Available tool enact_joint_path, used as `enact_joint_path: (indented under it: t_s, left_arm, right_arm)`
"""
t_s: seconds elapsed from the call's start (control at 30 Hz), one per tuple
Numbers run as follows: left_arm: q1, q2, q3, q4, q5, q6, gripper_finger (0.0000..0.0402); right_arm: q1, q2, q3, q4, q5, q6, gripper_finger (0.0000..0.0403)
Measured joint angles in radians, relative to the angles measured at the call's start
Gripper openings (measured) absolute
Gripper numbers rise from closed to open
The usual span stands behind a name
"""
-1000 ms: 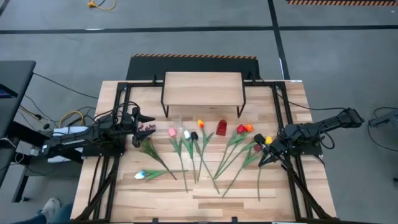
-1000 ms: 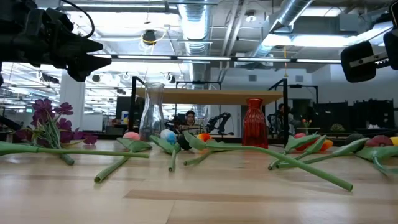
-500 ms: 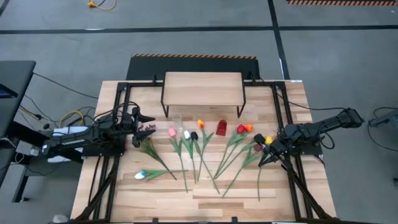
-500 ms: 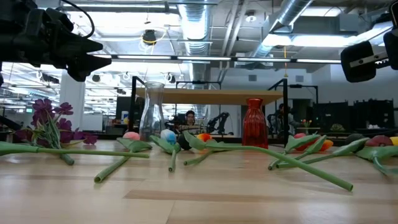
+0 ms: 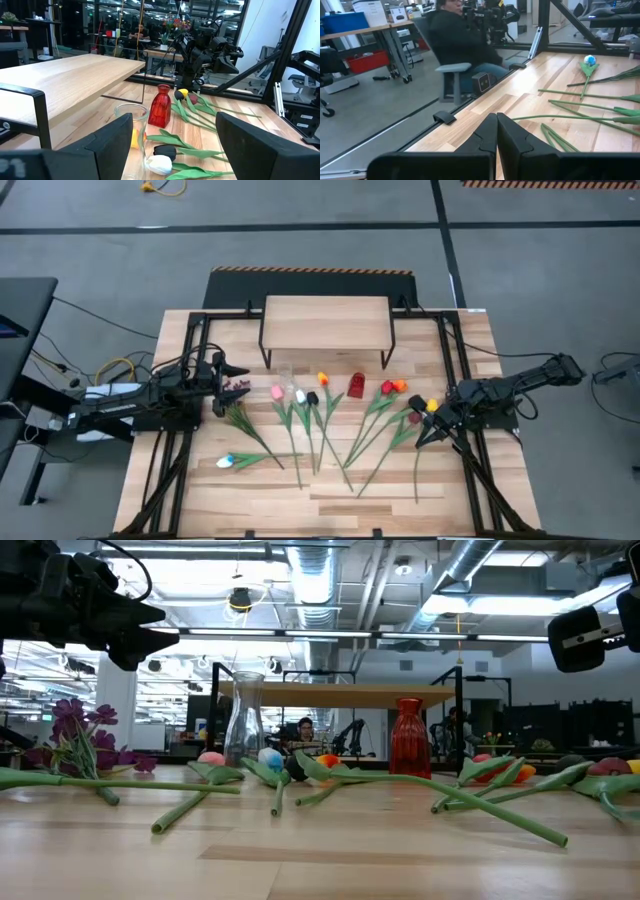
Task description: Pick and place flowers into a vace then onto a shelf
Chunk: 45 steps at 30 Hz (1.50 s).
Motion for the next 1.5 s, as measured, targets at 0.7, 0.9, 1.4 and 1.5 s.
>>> enact_joint_path:
  t_s: [0.7, 0.9, 1.4, 1.5]
  left_arm:
    - [0.000, 0.000, 0.000, 0.000, 0.000, 0.004, 0.0276]
    - [0.000, 0.000, 0.000, 0.000, 0.000, 0.003, 0.0276]
    - [0.000, 0.000, 0.000, 0.000, 0.000, 0.002, 0.0276]
    - [0.000, 0.000, 0.000, 0.000, 0.000, 0.000, 0.0276]
  right_arm:
    - [0.000, 0.000, 0.000, 0.000, 0.000, 0.000, 0.0000]
    - [0.000, 0.000, 0.000, 0.000, 0.000, 0.000, 0.0000]
    - [0.000, 0.000, 0.000, 0.000, 0.001, 0.000, 0.0000]
    - [0.000, 0.000, 0.000, 0.000, 0.043, 0.000, 0.0000]
